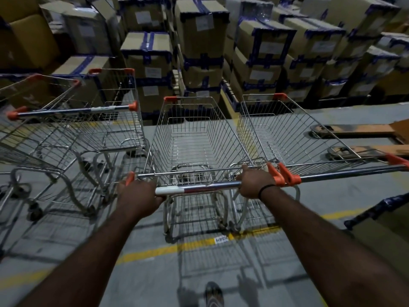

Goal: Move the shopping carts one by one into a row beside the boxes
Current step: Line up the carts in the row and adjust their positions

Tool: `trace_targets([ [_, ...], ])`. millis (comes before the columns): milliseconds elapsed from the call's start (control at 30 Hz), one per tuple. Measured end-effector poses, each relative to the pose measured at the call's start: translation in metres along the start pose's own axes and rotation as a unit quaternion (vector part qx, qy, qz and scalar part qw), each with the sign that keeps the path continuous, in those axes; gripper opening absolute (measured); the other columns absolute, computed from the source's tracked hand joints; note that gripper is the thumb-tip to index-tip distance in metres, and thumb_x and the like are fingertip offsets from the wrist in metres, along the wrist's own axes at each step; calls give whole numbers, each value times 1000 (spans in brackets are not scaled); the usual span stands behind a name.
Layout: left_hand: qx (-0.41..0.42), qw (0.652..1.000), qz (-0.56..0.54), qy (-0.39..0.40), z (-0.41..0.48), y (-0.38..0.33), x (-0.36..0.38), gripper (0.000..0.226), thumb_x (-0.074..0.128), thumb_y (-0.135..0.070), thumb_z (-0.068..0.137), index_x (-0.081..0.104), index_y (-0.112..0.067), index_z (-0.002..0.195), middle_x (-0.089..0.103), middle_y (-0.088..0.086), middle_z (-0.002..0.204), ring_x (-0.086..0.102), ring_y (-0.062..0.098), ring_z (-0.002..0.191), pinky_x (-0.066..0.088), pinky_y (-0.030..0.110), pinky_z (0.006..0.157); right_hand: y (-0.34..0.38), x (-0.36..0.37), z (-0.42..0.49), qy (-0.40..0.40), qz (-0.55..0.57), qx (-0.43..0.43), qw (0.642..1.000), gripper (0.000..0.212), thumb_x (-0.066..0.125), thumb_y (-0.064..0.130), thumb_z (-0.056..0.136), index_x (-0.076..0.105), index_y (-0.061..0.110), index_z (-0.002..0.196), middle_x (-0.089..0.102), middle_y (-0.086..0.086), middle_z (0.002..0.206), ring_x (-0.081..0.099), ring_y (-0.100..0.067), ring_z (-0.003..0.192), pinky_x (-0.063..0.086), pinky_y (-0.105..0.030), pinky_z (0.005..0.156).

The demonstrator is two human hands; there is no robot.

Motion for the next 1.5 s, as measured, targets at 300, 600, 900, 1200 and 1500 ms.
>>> trace_targets([
  [300,-1,1000,-6,-18,-9,-2,3,56,44,-81,81,62,-30,98,71,-5,95,66,17,105,29,50,114,0,-2,-7,11,4,1,1000,42,59,25,86,63,38,126,24,0,165,61,-25,120,55,-45,94],
  [600,-6,1000,1,-10,-19,-8,5,55,44,-75,85,63,-30,110,72,-4,102,61,19,116,22,51,115,-2,-1,-12,18,-2,-6,1000,47,56,28,87,58,40,133,26,1,163,59,-25,122,54,-44,93],
  [900,-1,1000,-6,-14,-21,-5,10,52,45,-76,83,62,-31,104,71,-7,98,64,16,109,23,51,113,0,2,-20,22,-10,3,1000,44,58,31,88,61,33,132,24,-1,165,59,-27,124,52,-47,99],
  [1200,-5,1000,-6,-8,-30,-5,5,52,44,-76,85,61,-32,106,71,-7,102,62,16,115,24,51,113,-1,8,-24,34,-2,16,999,45,58,28,86,62,31,131,20,0,166,62,-26,118,56,-46,92],
  [1500,2,1000,-9,-9,-39,-11,4,46,49,-69,87,61,-31,110,71,-6,100,64,13,109,19,50,116,-13,16,-13,47,-10,43,998,66,54,33,73,54,27,138,46,-2,153,64,-25,112,56,-45,89],
])
Point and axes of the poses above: each hand's wrist, its own z-axis towards the middle knuckle, its own x-axis out of the palm, y = z × x, the point moved 5 cm from there along z, towards the middle knuckle
